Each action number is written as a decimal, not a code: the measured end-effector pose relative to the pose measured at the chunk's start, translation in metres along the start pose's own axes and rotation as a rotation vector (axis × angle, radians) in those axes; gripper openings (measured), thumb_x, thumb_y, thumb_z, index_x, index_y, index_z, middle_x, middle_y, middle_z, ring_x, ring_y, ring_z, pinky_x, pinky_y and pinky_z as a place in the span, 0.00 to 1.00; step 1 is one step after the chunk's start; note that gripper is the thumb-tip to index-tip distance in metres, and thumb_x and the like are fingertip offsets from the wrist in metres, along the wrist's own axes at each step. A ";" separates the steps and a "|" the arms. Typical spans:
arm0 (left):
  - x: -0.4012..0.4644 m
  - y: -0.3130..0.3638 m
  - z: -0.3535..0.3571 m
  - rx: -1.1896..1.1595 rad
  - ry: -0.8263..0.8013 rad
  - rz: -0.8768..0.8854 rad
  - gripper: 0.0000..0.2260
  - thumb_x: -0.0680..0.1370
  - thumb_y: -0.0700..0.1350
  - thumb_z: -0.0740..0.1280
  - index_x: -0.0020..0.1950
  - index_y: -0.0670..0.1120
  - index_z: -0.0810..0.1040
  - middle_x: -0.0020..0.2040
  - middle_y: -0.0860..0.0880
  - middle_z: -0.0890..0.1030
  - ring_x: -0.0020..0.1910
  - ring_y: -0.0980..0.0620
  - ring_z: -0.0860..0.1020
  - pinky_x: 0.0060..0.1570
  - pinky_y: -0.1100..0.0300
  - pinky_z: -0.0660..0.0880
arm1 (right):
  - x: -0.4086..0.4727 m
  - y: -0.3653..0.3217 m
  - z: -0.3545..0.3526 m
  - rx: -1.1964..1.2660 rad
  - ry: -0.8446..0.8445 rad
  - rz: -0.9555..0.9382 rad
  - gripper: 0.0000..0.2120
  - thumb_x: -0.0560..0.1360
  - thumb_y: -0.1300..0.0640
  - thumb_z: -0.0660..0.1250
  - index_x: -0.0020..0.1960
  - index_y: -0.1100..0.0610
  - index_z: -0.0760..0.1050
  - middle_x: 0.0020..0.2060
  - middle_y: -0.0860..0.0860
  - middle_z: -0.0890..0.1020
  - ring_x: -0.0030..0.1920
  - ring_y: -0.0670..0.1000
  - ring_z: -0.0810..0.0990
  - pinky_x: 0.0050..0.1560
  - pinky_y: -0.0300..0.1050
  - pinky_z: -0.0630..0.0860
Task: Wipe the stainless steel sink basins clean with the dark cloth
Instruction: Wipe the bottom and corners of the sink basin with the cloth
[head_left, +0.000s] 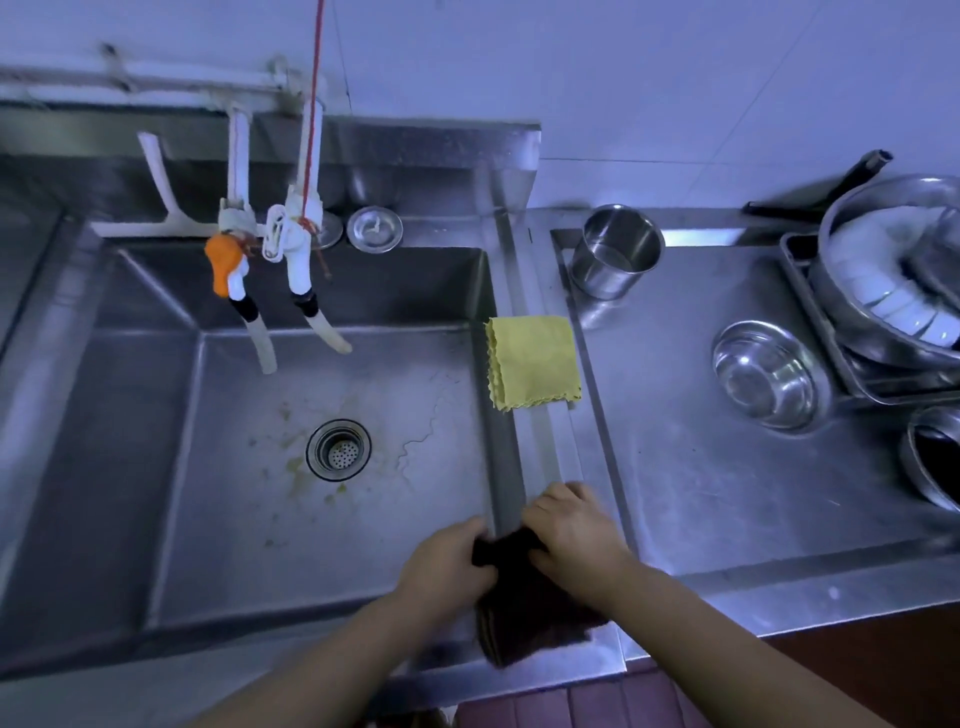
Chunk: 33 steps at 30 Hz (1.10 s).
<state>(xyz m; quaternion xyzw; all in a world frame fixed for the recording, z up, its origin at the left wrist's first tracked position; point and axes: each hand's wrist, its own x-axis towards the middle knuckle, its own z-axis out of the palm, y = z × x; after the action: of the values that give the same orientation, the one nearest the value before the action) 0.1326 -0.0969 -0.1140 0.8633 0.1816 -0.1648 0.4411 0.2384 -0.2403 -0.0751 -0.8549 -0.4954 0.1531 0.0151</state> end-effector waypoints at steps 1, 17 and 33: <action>-0.001 -0.006 -0.011 -0.040 0.032 -0.027 0.05 0.68 0.43 0.66 0.42 0.49 0.73 0.38 0.49 0.78 0.42 0.47 0.77 0.36 0.59 0.66 | 0.010 -0.004 -0.001 0.039 -0.001 0.007 0.08 0.62 0.56 0.71 0.39 0.57 0.76 0.36 0.51 0.80 0.44 0.55 0.78 0.49 0.42 0.61; 0.026 -0.109 -0.091 -0.131 0.008 -0.209 0.06 0.71 0.42 0.67 0.44 0.52 0.76 0.40 0.50 0.80 0.43 0.48 0.78 0.39 0.59 0.71 | 0.127 -0.072 0.043 0.108 -0.189 0.150 0.11 0.75 0.57 0.61 0.55 0.53 0.77 0.49 0.52 0.80 0.52 0.55 0.75 0.47 0.43 0.62; 0.074 -0.198 -0.040 -0.078 -0.164 -0.194 0.13 0.72 0.40 0.65 0.55 0.50 0.78 0.51 0.50 0.82 0.53 0.48 0.79 0.52 0.61 0.72 | 0.140 -0.065 0.135 -0.025 -0.746 0.247 0.15 0.76 0.58 0.62 0.61 0.58 0.75 0.59 0.57 0.73 0.59 0.57 0.71 0.57 0.47 0.68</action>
<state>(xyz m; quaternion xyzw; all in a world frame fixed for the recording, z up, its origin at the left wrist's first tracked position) 0.1122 0.0562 -0.2637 0.8076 0.2339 -0.2695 0.4695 0.2108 -0.1053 -0.2267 -0.7938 -0.3623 0.4480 -0.1949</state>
